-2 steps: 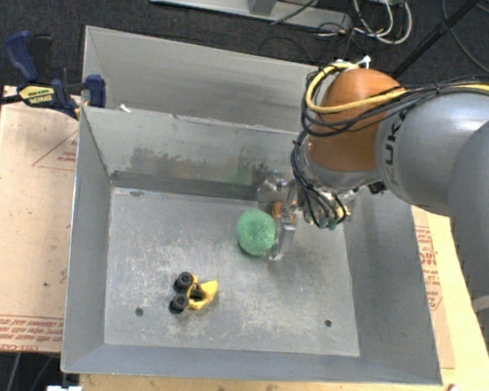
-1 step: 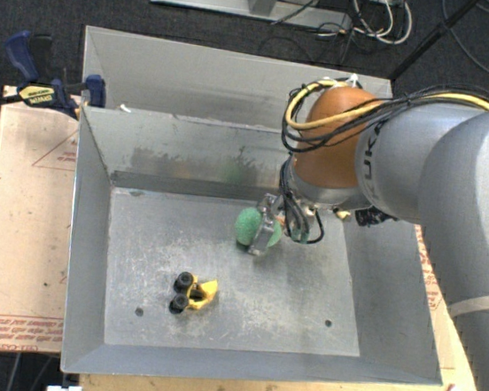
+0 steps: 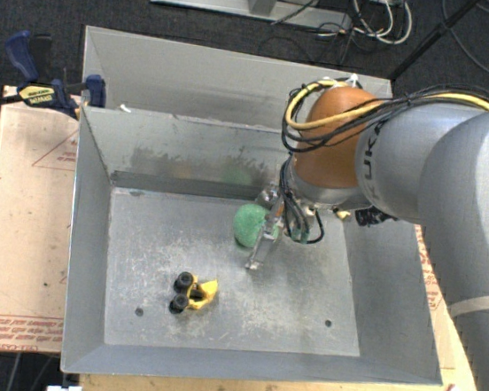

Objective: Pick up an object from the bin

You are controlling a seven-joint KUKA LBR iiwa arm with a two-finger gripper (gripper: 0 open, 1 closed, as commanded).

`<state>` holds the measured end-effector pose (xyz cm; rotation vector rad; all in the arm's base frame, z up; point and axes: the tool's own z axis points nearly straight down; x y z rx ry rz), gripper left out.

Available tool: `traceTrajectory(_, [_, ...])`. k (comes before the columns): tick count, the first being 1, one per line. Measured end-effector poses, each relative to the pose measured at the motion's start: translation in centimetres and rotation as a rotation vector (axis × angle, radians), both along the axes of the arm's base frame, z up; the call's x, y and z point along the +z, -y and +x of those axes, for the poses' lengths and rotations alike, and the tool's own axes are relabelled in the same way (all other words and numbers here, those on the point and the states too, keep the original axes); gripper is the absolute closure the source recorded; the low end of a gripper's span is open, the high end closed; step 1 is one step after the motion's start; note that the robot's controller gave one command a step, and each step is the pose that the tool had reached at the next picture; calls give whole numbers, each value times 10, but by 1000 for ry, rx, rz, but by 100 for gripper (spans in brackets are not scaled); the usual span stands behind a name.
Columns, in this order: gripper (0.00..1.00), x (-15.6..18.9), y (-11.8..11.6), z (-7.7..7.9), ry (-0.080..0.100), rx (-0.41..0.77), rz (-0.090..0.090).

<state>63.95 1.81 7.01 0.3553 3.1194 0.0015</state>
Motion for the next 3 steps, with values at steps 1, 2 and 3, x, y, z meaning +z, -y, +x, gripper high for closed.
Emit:
traceTrajectory(1, [100, 0, 0, 0, 0, 0, 0])
traceTrajectory(2, [100, 0, 0, 0, 0, 0, 0])
traceTrajectory(3, [100, 203, 23, -4, -1, 15, 0])
